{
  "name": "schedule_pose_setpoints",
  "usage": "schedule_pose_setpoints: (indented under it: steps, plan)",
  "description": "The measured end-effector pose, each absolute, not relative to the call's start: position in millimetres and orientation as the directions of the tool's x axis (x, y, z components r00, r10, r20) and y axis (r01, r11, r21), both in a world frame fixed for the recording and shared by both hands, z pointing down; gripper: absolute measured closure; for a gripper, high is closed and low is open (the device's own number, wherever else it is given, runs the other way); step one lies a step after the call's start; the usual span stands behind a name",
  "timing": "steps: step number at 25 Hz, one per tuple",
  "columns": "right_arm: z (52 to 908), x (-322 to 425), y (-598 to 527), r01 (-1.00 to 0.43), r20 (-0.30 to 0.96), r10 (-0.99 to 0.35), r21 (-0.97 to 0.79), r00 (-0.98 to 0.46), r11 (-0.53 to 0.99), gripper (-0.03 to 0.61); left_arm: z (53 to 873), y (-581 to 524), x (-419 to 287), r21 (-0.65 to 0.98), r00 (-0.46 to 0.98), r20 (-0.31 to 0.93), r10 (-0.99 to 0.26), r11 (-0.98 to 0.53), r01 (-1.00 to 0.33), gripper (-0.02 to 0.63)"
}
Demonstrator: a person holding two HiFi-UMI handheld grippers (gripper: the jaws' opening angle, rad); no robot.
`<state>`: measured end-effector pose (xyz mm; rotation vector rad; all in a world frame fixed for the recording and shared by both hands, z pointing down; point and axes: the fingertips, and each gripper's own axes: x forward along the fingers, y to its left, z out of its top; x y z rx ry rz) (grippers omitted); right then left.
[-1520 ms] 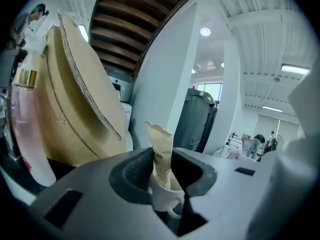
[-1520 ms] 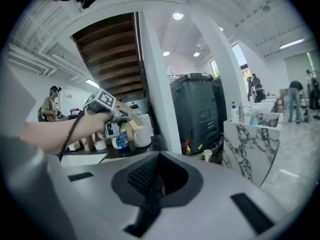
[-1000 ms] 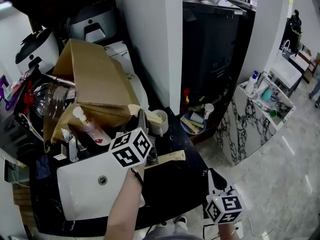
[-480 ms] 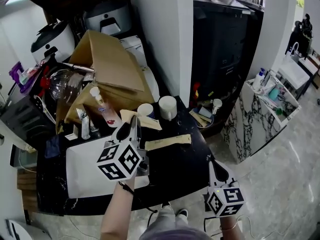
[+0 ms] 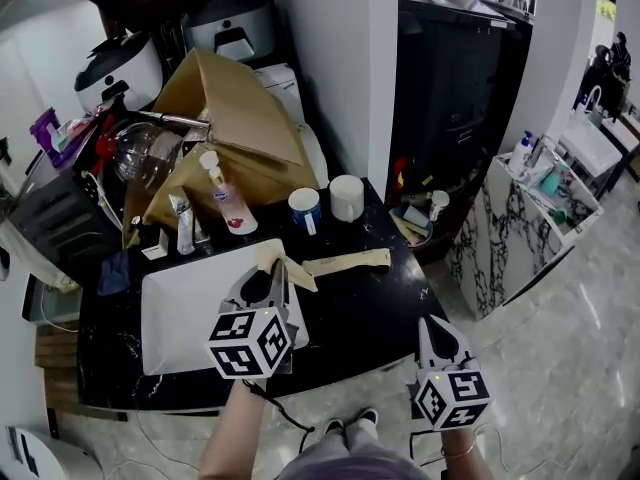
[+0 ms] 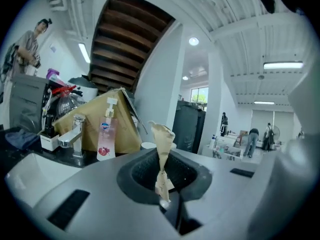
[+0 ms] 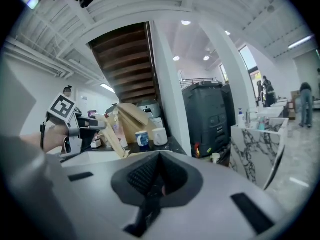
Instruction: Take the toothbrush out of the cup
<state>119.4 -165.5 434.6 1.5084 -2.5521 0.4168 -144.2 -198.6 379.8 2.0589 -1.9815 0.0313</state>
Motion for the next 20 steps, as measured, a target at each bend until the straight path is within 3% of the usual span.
schedule_pose_setpoints:
  steps: [8,20]
  plan:
    - [431.7,121.8,-134.4,-0.909,0.266,-0.870,-0.159,-0.415,0.385,0.575,400.5,-191.6,-115.4,-0.092,0.118,0.329,-0.937,-0.156,-0.984,0.587]
    - [431.4,170.9,-107.3,-0.954,0.269,-0.918,-0.155,-0.291,0.257,0.577,423.3,-211.7,-35.8,-0.384,0.195,0.457,-0.868,-0.391,-0.836,0.575]
